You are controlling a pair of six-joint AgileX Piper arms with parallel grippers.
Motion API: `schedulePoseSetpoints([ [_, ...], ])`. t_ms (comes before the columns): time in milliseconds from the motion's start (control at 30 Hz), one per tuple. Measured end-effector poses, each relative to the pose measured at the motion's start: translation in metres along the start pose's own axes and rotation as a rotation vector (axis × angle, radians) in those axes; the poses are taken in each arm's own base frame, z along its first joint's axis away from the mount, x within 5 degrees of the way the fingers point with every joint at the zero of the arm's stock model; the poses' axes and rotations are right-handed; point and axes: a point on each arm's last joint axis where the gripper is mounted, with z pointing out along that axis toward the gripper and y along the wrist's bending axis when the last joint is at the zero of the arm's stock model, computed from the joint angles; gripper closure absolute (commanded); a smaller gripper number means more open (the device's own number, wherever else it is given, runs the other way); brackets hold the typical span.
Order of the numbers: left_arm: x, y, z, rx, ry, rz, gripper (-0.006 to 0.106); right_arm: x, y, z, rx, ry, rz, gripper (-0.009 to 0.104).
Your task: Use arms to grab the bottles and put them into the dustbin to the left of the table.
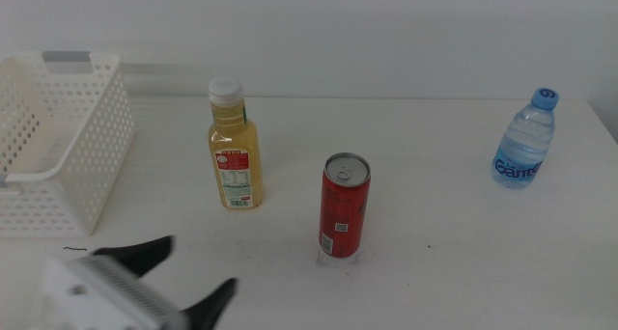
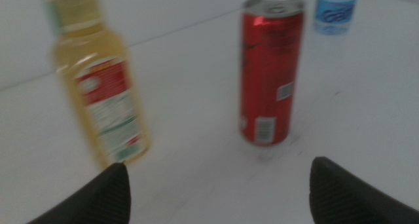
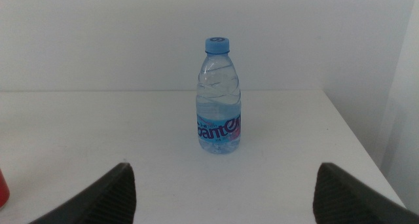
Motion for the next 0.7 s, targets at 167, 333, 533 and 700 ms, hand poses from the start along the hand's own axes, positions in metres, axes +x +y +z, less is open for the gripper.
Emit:
schedulePoseSetpoints([
  [167,0.011,-0.014,0.034,0.013,-0.039,0.001,0.007,0.000,0.000,0.000,0.000,0.000,0.000,0.004],
  [333,0.022,-0.023,0.064,0.033,-0.079,-0.052,0.007,0.000,0.000,0.000,0.000,0.000,0.000,0.004],
  [533,0.024,-0.038,0.110,0.083,-0.087,-0.084,0.007,0.000,0.000,0.000,0.000,0.000,0.000,0.004],
  [700,0.004,-0.049,0.147,0.102,-0.153,-0.096,0.007,0.000,0.000,0.000,0.000,0.000,0.000,0.004],
])
